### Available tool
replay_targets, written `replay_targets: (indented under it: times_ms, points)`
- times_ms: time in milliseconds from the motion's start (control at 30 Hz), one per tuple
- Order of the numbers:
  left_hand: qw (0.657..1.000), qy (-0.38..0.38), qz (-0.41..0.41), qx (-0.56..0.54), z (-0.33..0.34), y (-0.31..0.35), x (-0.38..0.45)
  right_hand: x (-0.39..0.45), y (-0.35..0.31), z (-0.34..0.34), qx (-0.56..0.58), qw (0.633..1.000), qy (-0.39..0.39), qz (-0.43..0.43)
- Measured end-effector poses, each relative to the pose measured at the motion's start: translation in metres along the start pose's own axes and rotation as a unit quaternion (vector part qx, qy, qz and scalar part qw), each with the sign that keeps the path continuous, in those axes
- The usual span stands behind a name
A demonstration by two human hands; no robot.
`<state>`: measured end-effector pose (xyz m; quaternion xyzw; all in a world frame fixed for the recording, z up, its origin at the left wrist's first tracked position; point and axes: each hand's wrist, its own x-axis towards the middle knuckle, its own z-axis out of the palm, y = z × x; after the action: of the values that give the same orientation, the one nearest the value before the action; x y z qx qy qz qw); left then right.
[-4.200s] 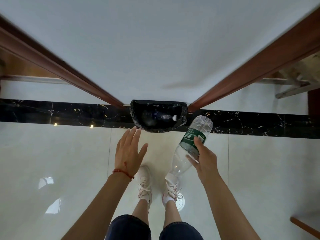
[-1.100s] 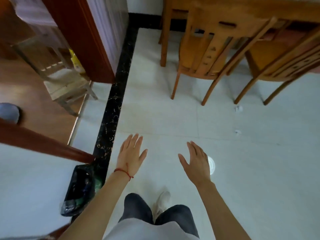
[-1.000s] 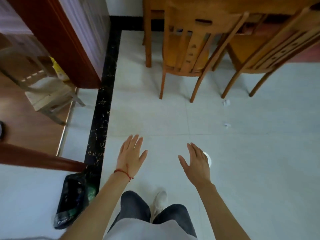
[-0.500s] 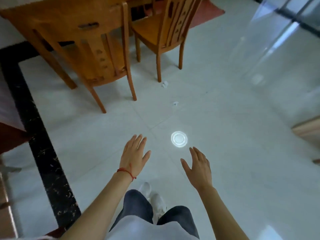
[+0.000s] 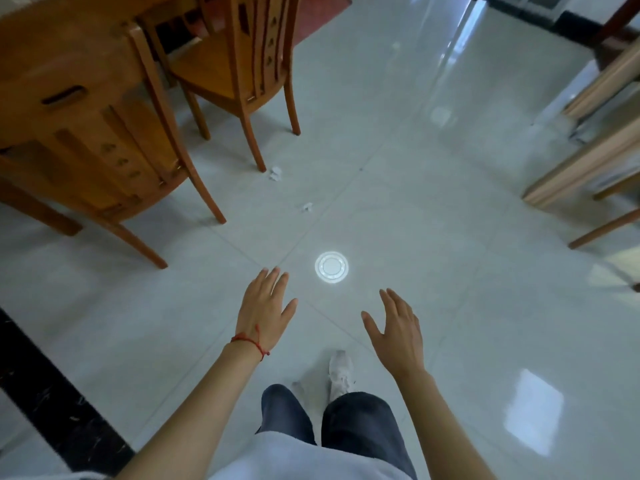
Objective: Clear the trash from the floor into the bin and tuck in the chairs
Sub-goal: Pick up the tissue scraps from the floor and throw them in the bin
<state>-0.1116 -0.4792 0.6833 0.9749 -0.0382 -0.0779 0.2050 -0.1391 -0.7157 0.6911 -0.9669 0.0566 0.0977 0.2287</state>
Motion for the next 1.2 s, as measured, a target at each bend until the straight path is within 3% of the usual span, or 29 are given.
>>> replay_targets:
  times_ms: [300,767,1200]
  points:
    - [1.0,-0.001,0.025,-0.001,0.001,0.027,0.096,0.088,0.025,-0.029,0.01,0.999,0.023,0.027]
    - [0.999,0.034,-0.019,-0.019,-0.012,0.098,0.303,0.303,0.07,-0.116,0.008,1.0,0.004,-0.015]
    - [0.999,0.011,-0.031,-0.01,-0.021,0.094,0.491,0.501,0.056,-0.137,0.014,0.999,-0.01,-0.027]
